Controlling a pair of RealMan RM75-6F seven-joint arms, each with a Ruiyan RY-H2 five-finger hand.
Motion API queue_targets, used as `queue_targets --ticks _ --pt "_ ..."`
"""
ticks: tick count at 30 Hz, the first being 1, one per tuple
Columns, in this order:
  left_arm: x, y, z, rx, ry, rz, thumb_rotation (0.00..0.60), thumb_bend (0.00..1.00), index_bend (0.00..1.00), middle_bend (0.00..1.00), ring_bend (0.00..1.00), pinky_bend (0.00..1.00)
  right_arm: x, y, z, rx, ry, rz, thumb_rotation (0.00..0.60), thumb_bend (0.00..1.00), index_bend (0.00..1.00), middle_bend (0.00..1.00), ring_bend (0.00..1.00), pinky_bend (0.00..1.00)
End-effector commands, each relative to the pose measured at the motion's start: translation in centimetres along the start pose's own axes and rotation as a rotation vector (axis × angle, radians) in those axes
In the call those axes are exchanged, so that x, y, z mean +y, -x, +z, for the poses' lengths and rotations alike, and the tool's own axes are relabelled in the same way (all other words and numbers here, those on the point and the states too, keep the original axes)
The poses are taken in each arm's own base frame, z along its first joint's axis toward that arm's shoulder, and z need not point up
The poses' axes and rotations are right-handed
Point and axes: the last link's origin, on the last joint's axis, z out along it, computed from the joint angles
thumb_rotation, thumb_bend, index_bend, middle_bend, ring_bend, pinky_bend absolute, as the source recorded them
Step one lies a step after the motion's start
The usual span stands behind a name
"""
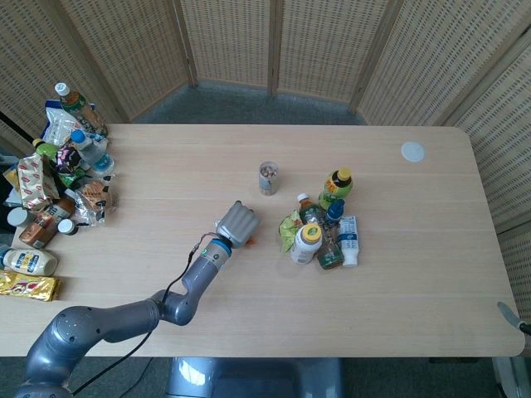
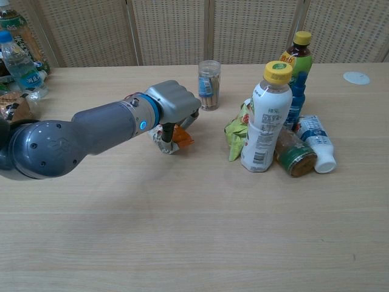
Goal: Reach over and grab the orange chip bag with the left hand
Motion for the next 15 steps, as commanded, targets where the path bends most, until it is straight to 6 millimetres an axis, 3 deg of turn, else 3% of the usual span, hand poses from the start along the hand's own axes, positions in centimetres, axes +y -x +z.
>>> queue_targets --ticks 1,9,15 --pt "-0.9 -0.5 -0.5 0.025 -0.011 -0.006 0.600 0.13 0.62 0.51 0.54 0.46 0.0 0.0 0.0 -0.002 0.000 -0.001 0.600 0.00 0.00 0.00 0.00 0.00" --pt "-4.0 -4.6 -2.7 0.133 -0.036 -0.032 0.600 0.14 0.62 0.51 0.54 0.46 -0.3 0.2 -0.1 -0.004 -0.008 -0.004 0.600 0.00 0.00 0.00 0.00 0.00" --pt "-7.2 -10.3 -6.0 0.248 -0.068 -0.052 0.600 0.14 0.62 0.50 0.55 0.46 -0.7 0.4 -0.3 -0.011 -0.022 -0.011 0.600 0.00 0.00 0.00 0.00 0.00"
